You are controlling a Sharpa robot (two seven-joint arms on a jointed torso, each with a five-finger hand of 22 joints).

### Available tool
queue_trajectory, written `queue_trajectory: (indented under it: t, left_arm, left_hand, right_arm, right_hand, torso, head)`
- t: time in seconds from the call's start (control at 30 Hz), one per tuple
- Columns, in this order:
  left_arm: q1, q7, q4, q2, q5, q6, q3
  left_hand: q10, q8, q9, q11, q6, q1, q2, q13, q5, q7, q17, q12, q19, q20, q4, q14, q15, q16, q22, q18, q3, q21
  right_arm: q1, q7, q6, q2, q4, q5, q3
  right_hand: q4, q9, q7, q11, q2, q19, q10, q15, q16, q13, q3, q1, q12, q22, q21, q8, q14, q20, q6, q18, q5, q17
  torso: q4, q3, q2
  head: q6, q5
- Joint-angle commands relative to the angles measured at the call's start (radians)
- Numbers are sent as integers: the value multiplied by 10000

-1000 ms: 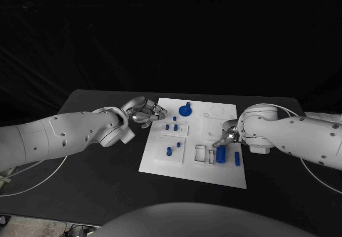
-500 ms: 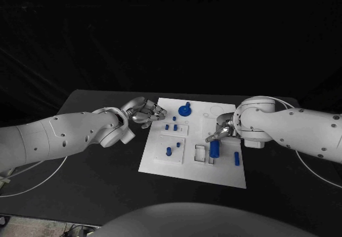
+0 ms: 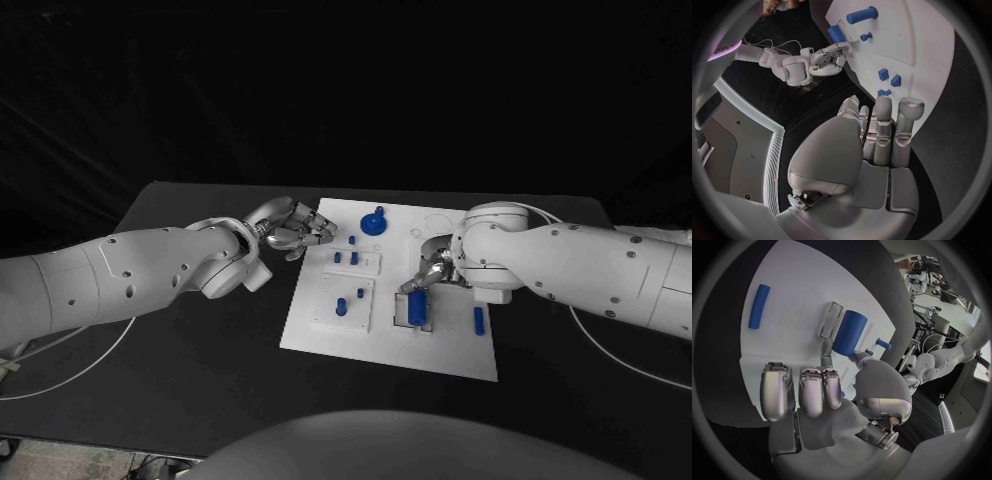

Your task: Assemble the parts on the task board

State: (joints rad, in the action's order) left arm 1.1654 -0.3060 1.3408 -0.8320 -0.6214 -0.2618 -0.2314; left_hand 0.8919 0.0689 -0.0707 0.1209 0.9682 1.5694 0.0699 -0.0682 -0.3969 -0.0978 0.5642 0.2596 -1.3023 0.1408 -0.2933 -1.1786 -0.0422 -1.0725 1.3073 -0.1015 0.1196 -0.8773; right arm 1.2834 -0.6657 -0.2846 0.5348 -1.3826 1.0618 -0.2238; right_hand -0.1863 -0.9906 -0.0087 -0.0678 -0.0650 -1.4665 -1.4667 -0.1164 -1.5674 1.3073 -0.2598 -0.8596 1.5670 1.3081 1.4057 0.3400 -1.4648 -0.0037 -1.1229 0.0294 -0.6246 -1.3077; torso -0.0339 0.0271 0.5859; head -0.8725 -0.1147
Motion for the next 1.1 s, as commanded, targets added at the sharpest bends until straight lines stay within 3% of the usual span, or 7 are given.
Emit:
queue_trajectory:
  t: [0.03, 0.33, 0.57, 0.7, 0.87, 0.97, 1.1]
  left_arm:
    - [-2, -6, 25, 16, 30, 189, 7]
    - [-2, 0, 36, -21, 30, 209, 7]
    - [-2, 21, 34, -18, 30, 243, 8]
    - [-2, 42, 34, -17, 30, 256, 8]
    - [-2, 78, 30, -10, 30, 283, 8]
    - [-2, 102, 22, -5, 23, 298, 8]
    - [-2, 129, 6, -6, 18, 310, 8]
  left_hand:
    - [39, -15, 2, 1, 14, -5, 119, -9, -31, -36, -14, 36, 68, 20, 9, 73, 20, 10, 1032, -182, 63, 67]
    - [39, -15, 2, 1, 14, -5, 119, -9, -31, -36, -14, 36, 68, 20, 9, 73, 20, 10, 1032, -182, 63, 67]
    - [35, -19, 4, 3, 10, -2, 123, -8, -40, -37, -14, 38, 68, 22, 9, 76, 18, 8, 1033, -182, 63, 66]
    - [35, -19, 4, 3, 10, -2, 123, -8, -40, -37, -14, 38, 68, 22, 9, 76, 18, 8, 1033, -182, 63, 66]
    - [35, -19, 4, 3, 10, -2, 123, -8, -40, -37, -14, 38, 68, 22, 9, 76, 18, 8, 1033, -182, 63, 66]
    - [33, -20, 4, 4, 8, -1, 124, -8, -42, -38, -21, 39, 76, 23, 9, 80, 16, 11, 1028, -185, 64, 87]
    - [32, -21, 4, 5, 7, -1, 124, -8, -45, -39, -26, 40, 83, 24, 9, 83, 15, 13, 1024, -188, 64, 104]
  right_arm:
    - [-65, 35, -83, -123, 123, -61, 5]
    - [-134, 18, -142, -309, 294, -62, 6]
    - [-141, 22, -112, -341, 296, -59, 6]
    - [-142, 19, -85, -323, 260, -6, 6]
    - [-144, 20, 33, -283, 215, 56, 6]
    - [-148, 26, 119, -257, 208, 65, 7]
    - [-152, 36, 187, -231, 200, 59, 7]
  right_hand:
    - [-17, -12, -32, -84, 23, -192, -1040, -79, -34, 2635, -45, -130, 38, 2067, -18, 5, -1060, -54, 9, 126, 21, -2631]
    - [-14, -45, -17, -75, 39, -183, -1040, -74, -34, 2635, -82, -126, 38, 2060, -40, -31, -1060, -52, 56, 131, 86, -2631]
    - [-98, -131, 25, -38, 58, -177, -1040, -46, -34, 2635, -98, 37, 38, 2054, -67, -167, -1060, -31, 83, 134, 668, -2631]
    - [-191, -160, 49, -17, 40, -182, -1040, -26, -34, 2635, 15, 190, 38, 2055, -75, -316, -1060, -11, 46, 134, 1912, -2631]
    - [-480, -210, 71, 3, 75, -207, -1040, -9, -34, 2635, 366, 497, 38, 2062, -62, -499, -1060, 5, -69, 130, 3962, -2631]
    - [-666, -244, 82, 13, 137, -218, -1040, -2, -34, 2635, 573, 637, 38, 2064, -62, -607, -1060, 14, -128, 129, 4668, -2631]
    - [-823, -268, 83, 17, 187, -223, -1040, 0, -34, 2635, 744, 734, 38, 2064, -67, -693, -1060, 19, -190, 129, 5070, -2631]
  torso:
    - [4, 0, -2]
    - [-13, -2, -15]
    - [-13, -2, -6]
    - [-11, -2, -3]
    - [-11, -1, 0]
    - [-9, -1, -6]
    - [-10, 1, -9]
  head:
    - [-1, -11]
    - [-1, -70]
    - [-1, -67]
    - [-1, -72]
    - [-1, -83]
    - [-1, -84]
    - [-1, -102]
